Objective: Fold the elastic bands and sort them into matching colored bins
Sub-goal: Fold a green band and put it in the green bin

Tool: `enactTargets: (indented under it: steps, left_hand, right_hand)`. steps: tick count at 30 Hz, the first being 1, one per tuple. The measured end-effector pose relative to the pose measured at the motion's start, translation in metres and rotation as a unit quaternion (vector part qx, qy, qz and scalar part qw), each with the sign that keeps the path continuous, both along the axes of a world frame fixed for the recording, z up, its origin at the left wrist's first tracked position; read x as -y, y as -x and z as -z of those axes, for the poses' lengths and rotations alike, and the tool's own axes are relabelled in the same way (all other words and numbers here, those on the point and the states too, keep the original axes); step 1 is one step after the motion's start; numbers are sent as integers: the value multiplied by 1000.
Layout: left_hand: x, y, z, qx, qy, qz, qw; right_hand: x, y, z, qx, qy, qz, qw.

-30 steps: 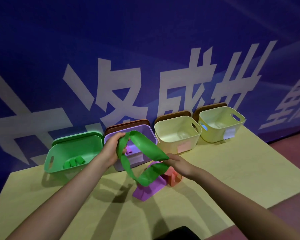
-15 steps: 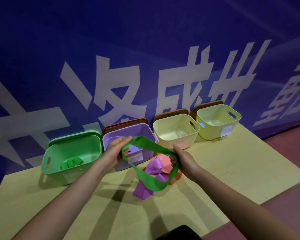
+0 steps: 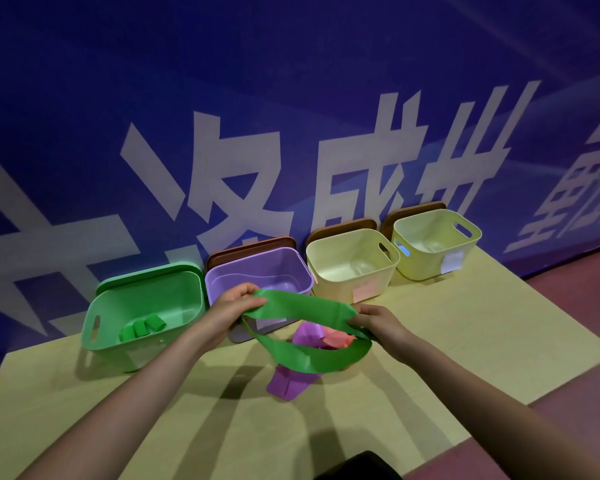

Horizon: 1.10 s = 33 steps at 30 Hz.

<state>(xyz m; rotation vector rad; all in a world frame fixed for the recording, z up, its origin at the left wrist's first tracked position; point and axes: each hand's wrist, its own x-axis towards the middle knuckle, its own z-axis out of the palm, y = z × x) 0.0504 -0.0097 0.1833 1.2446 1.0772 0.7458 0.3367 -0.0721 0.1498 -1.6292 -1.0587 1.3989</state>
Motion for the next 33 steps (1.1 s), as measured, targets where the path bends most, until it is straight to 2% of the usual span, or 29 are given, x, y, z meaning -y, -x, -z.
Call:
enactTargets:
  steps: [3, 10, 15, 17, 21, 24, 28, 33]
  left_hand:
    - [-1, -1, 3, 2, 0, 1, 1000]
    - [-9, 0, 16, -95, -28, -30, 995]
    - [-1, -10, 18, -145, -55, -18, 988]
    - [5, -16, 17, -133, -82, -14, 988]
    - [23, -35, 5, 16, -62, -70, 995]
    - [37, -52, -11, 78, -66, -97, 990]
    - [48, -69, -23, 99, -75, -73, 990]
    - [46, -78, -27, 36, -123, -63, 990]
  right_hand:
    - [4, 5, -4, -40, -4, -18, 999]
    - [7, 17, -15, -62, -20, -69, 995]
    - [7, 32, -34, -153, -61, -45, 985]
    - [6, 39, -43, -179, -78, -36, 980]
    - [2, 50, -54, -185, -100, -19, 977]
    - [-3, 53, -58, -157, -117, -3, 981]
    - [-4, 51, -62, -154, -140, 4, 978]
    - [-3, 50, -68, -129, -168, -25, 977]
